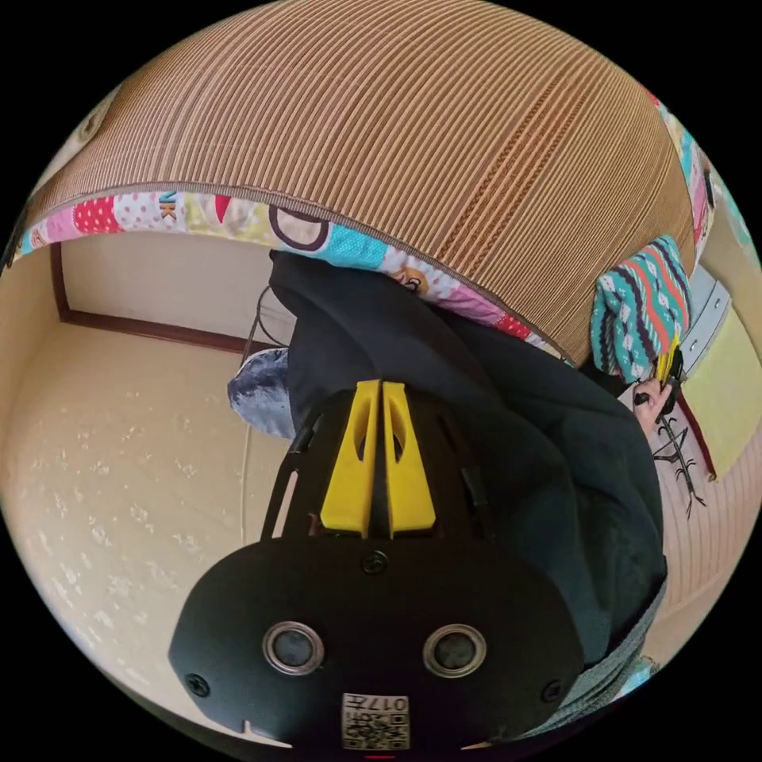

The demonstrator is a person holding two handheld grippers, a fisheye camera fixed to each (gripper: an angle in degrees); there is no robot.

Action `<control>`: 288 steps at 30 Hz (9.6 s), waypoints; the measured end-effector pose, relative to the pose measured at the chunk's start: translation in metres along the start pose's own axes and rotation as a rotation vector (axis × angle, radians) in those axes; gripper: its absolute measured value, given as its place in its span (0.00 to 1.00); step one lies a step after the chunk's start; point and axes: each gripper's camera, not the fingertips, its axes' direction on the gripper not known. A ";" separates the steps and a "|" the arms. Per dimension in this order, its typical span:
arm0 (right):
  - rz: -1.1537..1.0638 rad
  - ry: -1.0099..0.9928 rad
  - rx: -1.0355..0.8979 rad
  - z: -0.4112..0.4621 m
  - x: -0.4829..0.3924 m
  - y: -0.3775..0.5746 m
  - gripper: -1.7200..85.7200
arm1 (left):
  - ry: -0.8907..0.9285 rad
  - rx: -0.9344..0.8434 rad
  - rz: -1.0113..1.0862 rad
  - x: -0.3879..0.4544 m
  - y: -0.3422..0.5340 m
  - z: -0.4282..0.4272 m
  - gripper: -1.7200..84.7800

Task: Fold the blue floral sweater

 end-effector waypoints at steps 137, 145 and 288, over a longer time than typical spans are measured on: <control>-0.639 1.062 1.208 0.307 -0.385 0.330 0.06 | 0.191 1.607 1.041 0.151 0.393 -0.400 0.07; -0.235 1.043 0.206 0.404 -0.155 0.027 0.10 | -0.005 0.984 0.680 0.147 0.100 -0.354 0.04; 0.112 0.199 -1.108 0.180 -0.031 -0.035 0.12 | 0.529 0.510 -0.062 -0.169 0.091 -0.068 0.09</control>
